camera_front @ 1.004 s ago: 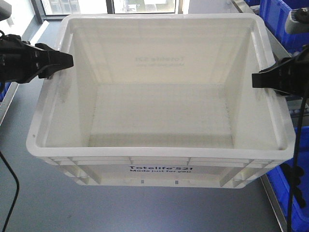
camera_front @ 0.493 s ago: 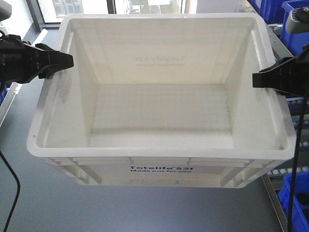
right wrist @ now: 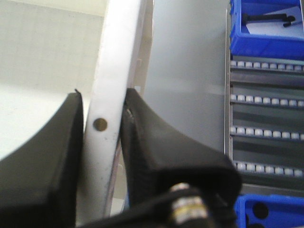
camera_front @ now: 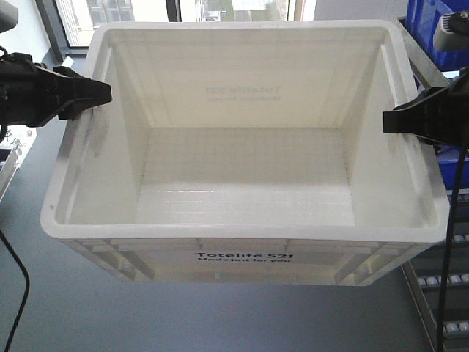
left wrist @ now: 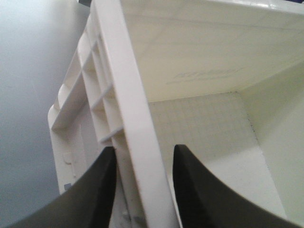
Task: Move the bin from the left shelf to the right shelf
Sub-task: 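Hold the tote rims in both grippers while the base drives forward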
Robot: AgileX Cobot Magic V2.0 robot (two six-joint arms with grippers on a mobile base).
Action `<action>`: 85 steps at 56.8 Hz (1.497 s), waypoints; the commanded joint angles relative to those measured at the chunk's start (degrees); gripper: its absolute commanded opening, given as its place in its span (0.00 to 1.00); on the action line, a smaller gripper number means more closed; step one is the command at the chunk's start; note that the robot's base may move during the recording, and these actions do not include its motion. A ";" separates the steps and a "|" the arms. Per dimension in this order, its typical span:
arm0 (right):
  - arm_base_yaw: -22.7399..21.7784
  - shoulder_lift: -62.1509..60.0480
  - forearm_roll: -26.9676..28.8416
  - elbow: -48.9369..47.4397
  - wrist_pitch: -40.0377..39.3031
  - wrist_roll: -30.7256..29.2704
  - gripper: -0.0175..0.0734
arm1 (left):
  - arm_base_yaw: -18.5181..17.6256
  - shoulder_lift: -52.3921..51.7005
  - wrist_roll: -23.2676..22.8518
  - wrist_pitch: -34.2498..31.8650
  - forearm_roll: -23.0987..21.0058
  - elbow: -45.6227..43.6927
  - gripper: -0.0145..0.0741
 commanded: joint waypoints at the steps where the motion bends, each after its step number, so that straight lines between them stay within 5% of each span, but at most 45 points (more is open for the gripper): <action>1: 1.80 -1.49 10.18 -2.84 -8.38 -1.74 0.19 | -3.12 -2.70 1.00 11.42 -10.51 -2.67 0.16; 85: 1.80 -1.49 10.18 -2.84 -8.38 -1.74 0.19 | -3.12 -2.70 1.00 11.61 -10.51 -2.67 0.16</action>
